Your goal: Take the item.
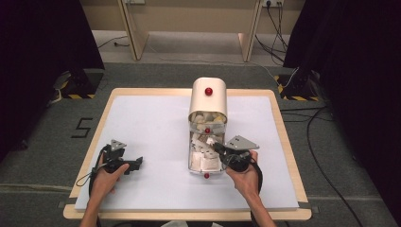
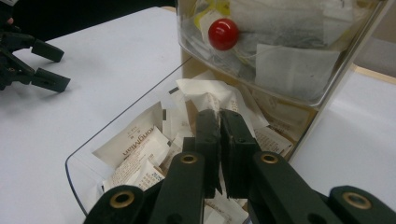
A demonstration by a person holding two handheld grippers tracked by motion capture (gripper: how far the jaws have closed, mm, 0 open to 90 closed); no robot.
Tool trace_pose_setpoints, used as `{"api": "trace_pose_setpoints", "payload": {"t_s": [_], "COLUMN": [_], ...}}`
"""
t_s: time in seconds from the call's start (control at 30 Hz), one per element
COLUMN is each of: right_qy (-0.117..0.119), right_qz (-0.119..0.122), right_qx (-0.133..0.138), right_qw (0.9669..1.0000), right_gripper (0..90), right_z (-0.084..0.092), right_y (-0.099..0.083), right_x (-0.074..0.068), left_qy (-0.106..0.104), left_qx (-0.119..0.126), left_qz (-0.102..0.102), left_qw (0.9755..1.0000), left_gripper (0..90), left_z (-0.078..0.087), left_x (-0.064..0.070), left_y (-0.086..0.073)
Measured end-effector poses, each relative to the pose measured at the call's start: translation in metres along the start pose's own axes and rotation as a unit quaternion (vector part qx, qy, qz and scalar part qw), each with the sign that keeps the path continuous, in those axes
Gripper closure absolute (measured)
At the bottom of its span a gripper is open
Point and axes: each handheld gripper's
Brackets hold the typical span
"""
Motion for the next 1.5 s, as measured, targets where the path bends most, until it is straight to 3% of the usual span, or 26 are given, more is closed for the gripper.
{"api": "trace_pose_setpoints", "payload": {"t_s": [0.57, 1.5], "right_qy": [-0.010, -0.064], "right_qz": [-0.002, -0.043], "right_qx": [0.025, 0.036], "right_qw": [0.9996, 0.9964], "right_gripper": [86.7, 86.7], "right_z": [0.023, 0.057], "right_y": [0.006, -0.010], "right_x": [0.007, 0.051], "left_qy": [0.000, -0.001], "left_qx": [0.001, 0.001], "left_qz": [0.001, 0.001], "left_qw": [1.0000, 1.0000], "left_gripper": [0.0, 0.0], "left_z": [0.000, 0.000], "left_x": [0.000, 0.000], "left_y": [0.000, 0.000]}}
Point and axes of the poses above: each handheld gripper's, and its own axes: z roughly backward along the jaws, y roughly out of its top, x roughly to its right, and after that the axes turned 2 degrees about -z, right-handed
